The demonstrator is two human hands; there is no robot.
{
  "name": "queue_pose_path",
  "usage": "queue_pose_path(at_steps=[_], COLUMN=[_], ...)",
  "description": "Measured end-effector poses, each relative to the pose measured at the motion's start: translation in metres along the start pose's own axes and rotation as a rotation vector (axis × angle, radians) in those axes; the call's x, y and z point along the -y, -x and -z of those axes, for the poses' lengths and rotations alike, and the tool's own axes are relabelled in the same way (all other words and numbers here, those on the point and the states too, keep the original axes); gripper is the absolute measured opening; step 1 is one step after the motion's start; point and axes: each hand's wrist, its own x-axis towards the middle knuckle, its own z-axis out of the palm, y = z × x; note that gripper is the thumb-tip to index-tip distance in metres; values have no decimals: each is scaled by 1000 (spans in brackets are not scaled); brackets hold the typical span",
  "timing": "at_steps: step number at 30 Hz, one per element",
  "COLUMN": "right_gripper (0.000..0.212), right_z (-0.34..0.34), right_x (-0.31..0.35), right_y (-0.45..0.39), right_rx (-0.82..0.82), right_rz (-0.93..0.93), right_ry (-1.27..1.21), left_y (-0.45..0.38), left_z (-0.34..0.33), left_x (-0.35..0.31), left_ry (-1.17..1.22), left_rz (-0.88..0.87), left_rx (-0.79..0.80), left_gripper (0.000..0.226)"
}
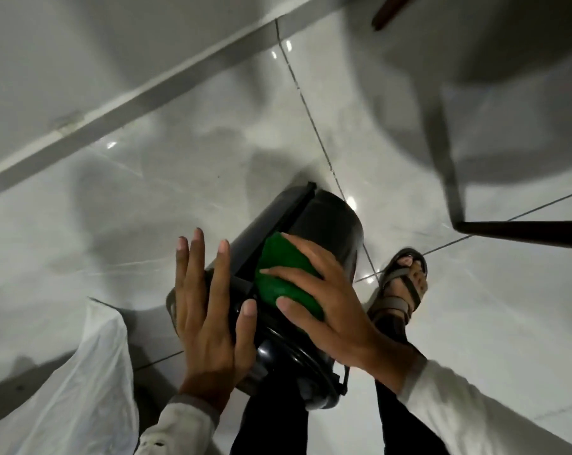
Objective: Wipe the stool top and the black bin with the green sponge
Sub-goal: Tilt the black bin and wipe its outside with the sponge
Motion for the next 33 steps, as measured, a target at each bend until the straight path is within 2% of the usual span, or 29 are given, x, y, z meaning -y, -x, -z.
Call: queue_pose_path(at_steps=[2, 4, 6, 8, 10, 14, 16, 17, 18, 20, 21, 22, 23, 25, 27, 29, 30, 31, 33], right_gripper=[40, 37, 33, 34, 36, 37, 39, 38, 38, 36, 36, 36, 38, 45, 46, 44, 44, 43, 39], right_z=[11, 25, 38, 38, 23, -15, -6, -1, 4, 19, 22, 23, 22, 10, -5, -4, 1, 5, 11], right_x=[-24, -61, -87, -89, -64, 4, -24, -44, -64, -95, -106, -110, -107, -78, -34, -26, -38, -53, -83], right_y=[0, -24, -60, -81, -70, 10, 11, 3, -7, -38, -50, -57, -58, -37, 3, 34, 35, 32, 11], right_rx=[18, -137, -325, -366, -326, -99, -84, -153, -269, -515, -596, -623, -586, -427, -293, -159, -134, -163, -363], right_rz=[26, -219, -504, -594, -482, 98, 148, 47, -143, -601, -764, -832, -809, -621, -270, 13, 44, -21, -403], right_ry=[61, 107, 32, -34, -30, -84, -36, -27, -62, -315, -455, -526, -538, -509, -394, -271, -241, -241, -376], left_y=[-3, -2, -2, -5, -6, -1, 3, 6, 9, 6, 5, 2, 0, -7, -13, -22, -25, -26, -26], left_z=[1, 2, 1, 1, 4, 6, 2, 1, 1, -1, -2, -4, -4, -1, 1, -2, -3, -4, -4], left_x=[0, 2, 3, 5, 12, 20, 23, 25, 26, 27, 26, 26, 27, 29, 29, 26, 24, 23, 21], left_ry=[-2, 23, 54, 80, 88, 84, 89, 83, 79, 83, 84, 82, 80, 84, 100, 120, 125, 124, 118], left_rz=[-70, -41, 26, 59, 103, 125, 76, 80, 101, 140, 158, 170, 194, 268, 319, 307, 297, 293, 317], left_rx=[32, 42, 33, -10, -37, -89, -78, -65, -59, -83, -99, -112, -127, -164, -200, -178, -160, -146, -142], left_gripper=[59, 58, 54, 48, 47, 51, 51, 50, 48, 48, 48, 50, 51, 54, 52, 50, 49, 49, 49])
